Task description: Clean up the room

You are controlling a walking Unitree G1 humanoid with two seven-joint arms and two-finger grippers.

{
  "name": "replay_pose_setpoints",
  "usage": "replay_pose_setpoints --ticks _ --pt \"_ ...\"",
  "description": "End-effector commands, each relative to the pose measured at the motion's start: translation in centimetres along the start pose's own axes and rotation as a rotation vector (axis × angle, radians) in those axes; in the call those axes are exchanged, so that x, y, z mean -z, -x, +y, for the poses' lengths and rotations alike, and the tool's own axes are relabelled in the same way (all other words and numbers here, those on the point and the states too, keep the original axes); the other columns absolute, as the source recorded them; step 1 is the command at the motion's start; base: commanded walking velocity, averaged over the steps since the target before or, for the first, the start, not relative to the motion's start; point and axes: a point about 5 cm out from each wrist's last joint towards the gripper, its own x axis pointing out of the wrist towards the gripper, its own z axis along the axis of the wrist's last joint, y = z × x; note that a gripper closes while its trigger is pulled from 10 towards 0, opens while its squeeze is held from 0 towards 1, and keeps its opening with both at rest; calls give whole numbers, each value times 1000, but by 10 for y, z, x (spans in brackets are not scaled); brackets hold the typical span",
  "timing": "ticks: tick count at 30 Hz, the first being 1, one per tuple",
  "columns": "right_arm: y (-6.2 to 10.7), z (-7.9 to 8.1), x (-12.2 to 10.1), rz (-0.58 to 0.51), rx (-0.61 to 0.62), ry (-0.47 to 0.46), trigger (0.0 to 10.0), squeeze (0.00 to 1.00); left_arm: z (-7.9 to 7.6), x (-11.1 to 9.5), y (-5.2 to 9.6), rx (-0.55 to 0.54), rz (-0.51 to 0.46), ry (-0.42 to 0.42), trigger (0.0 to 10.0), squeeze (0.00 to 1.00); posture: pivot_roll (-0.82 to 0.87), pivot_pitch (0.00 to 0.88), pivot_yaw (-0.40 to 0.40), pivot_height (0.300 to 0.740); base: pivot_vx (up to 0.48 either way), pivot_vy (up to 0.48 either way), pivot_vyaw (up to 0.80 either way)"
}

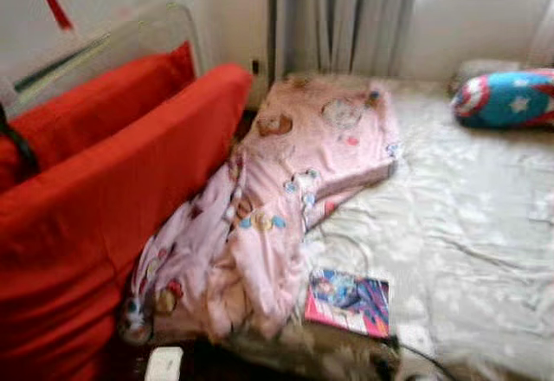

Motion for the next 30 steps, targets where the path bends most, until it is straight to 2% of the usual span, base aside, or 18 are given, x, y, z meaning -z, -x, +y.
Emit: replay_pose_setpoints --ticks 1,9,13,17,18,20,22,23,25,27,30 --pt "4 -14 11 33 33 5 10000 0 -6 -5 -2 15 -11 5 10000 0 3 0 9 740 300 0 0" --pt "5 -15 13 23 17 3 10000 0 -10 -4 -2 32 -12 -3 10000 0 -1 0 5 740 75 0 0" --pt "6 -14 13 -10 14 -26 10000 0 -8 -9 -2 36 -48 24 10000 0 -4 0 4 740 0 0 0" --pt "7 -15 11 -68 8 -41 10000 0 -4 -26 -3 41 -143 47 10000 0 4 0 -2 740 0 0 0" --pt "8 -15 10 -97 19 -73 10000 0 -2 -36 -4 42 -184 77 10000 0 8 0 -7 740 0 0 0" --pt "8 -15 10 -109 27 -94 10000 0 -2 -40 -5 43 -204 87 10000 0 8 0 -7 740 0 0 0" --pt "9 -15 10 -145 30 -133 10000 0 -3 -53 -6 57 -256 92 10000 0 6 0 -7 740 0 0 0" --pt "10 -15 8 -178 31 -138 10000 0 -5 -69 -6 70 -327 87 10000 0 7 0 -7 740 0 0 0" --pt "11 -15 8 -192 33 -136 10000 0 -6 -77 -5 77 -368 84 10000 0 6 0 -7 740 0 0 0" --pt "12 -16 6 -238 42 -128 10000 0 -8 -104 -1 92 -509 94 10000 0 4 0 -4 740 0 0 0" --pt "13 -17 4 -269 49 -143 10000 0 -13 -118 4 121 -600 59 10000 0 -1 0 0 740 0 0 0"
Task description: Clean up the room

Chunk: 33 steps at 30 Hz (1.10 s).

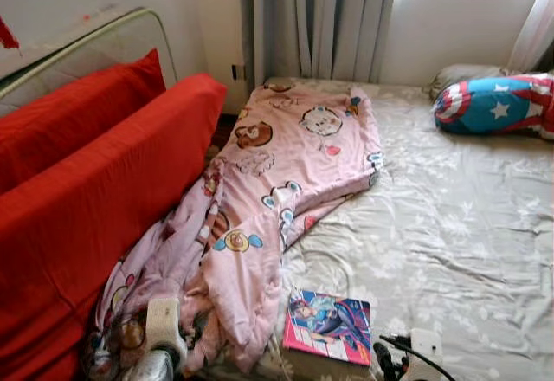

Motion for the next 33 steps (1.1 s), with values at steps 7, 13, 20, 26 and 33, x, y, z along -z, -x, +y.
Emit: replay_pose_setpoints --ticks 7,13,20,26,33 --pt "-12 21 -56 -278 -24 19 10000 0 -9 -10 2 38 -94 -30 10000 0 -3 0 0 740 0 0 0" --pt "-9 22 -56 -311 -56 73 10000 0 -11 -15 12 22 -166 -24 10000 0 8 0 -13 740 0 0 0" --pt "-2 31 -54 -359 -110 39 10000 0 -11 -21 18 -4 -207 -11 10000 0 12 0 -16 740 0 0 0" --pt "-3 33 -51 -333 -121 53 10000 0 -13 -26 15 13 -198 -12 10000 0 -1 0 -9 740 0 0 0" --pt "-3 34 -52 -330 -139 63 10000 0 -15 -33 9 25 -193 7 10000 0 -2 0 -6 696 0 0 0"
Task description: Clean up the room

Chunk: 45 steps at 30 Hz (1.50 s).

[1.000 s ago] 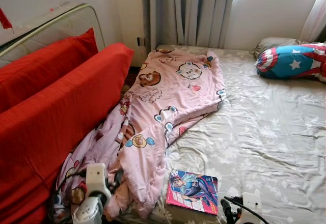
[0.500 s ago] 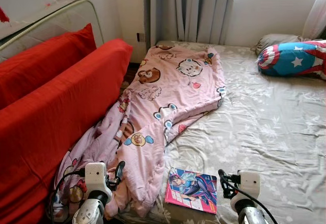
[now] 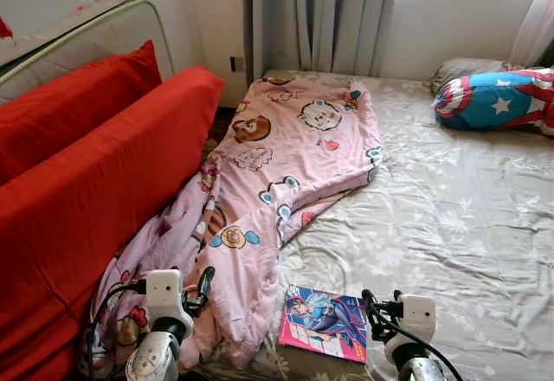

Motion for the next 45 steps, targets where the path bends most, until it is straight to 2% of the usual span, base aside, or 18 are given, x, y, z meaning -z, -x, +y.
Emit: replay_pose_setpoints --ticks 1,4,11,17,23,35,38,45 --pt "0 1 -2 -16 -14 3 10000 0 1 -1 -1 -2 5 20 10000 0 -1 0 -7 692 0 0 0" --pt "-1 6 -3 -17 -47 25 10000 0 -2 -2 -3 26 8 21 10000 0 -1 0 -8 692 0 0 0" --pt "-4 7 -5 -15 -34 17 10000 0 -5 -5 -7 48 9 20 10000 0 2 0 -10 692 0 0 0" --pt "-5 9 -4 2 -34 8 10000 0 -4 -5 -7 27 5 44 10000 0 2 0 -12 692 0 0 0" --pt "-3 10 -2 -2 -34 -1 10000 0 -2 -3 -5 4 12 48 10000 0 6 0 -13 672 0 0 0" --pt "-5 12 0 28 -40 9 10000 0 2 0 0 -2 19 26 10000 0 6 0 -11 672 0 0 0" --pt "-5 13 1 29 -43 3 10000 0 0 0 0 -4 18 31 10000 0 5 0 -11 657 0 0 0" --pt "-5 14 0 25 -61 12 10000 0 -1 0 0 9 21 25 10000 0 5 0 -12 657 0 0 0"
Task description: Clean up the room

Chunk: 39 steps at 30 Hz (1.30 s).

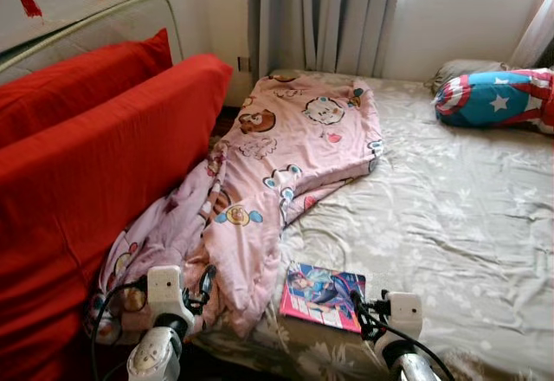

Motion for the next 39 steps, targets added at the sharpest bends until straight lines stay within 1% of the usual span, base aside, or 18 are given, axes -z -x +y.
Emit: replay_pose_setpoints --ticks 1,4,10,23,26,30,33,39 --pt "-1 1 0 4 -3 -2 10000 0 1 -3 0 -2 -10 -1 10000 0 5 0 -12 657 0 0 0" --pt "-1 2 1 11 -2 -4 10000 0 3 -3 0 -1 -3 -2 10000 0 10 0 -11 657 0 0 0" --pt "-2 3 1 9 -12 -20 10000 0 0 -3 1 17 0 3 10000 0 14 0 -10 657 0 0 0" --pt "-4 5 0 14 -19 -18 10000 0 0 -2 2 19 5 8 10000 0 17 0 -11 657 0 0 0" --pt "-5 5 1 31 -15 -12 10000 0 0 -2 3 16 7 11 10000 0 19 0 -12 657 0 0 0" --pt "-6 7 2 36 -23 -7 10000 0 0 -1 3 15 9 11 10000 0 18 0 -12 632 0 0 0" --pt "-5 6 1 19 -18 -30 10000 0 0 -1 3 15 8 12 10000 0 18 0 -12 632 0 0 0" --pt "-5 4 3 33 -14 -22 10000 0 0 -1 3 13 5 13 10000 0 20 0 -12 632 0 0 0"
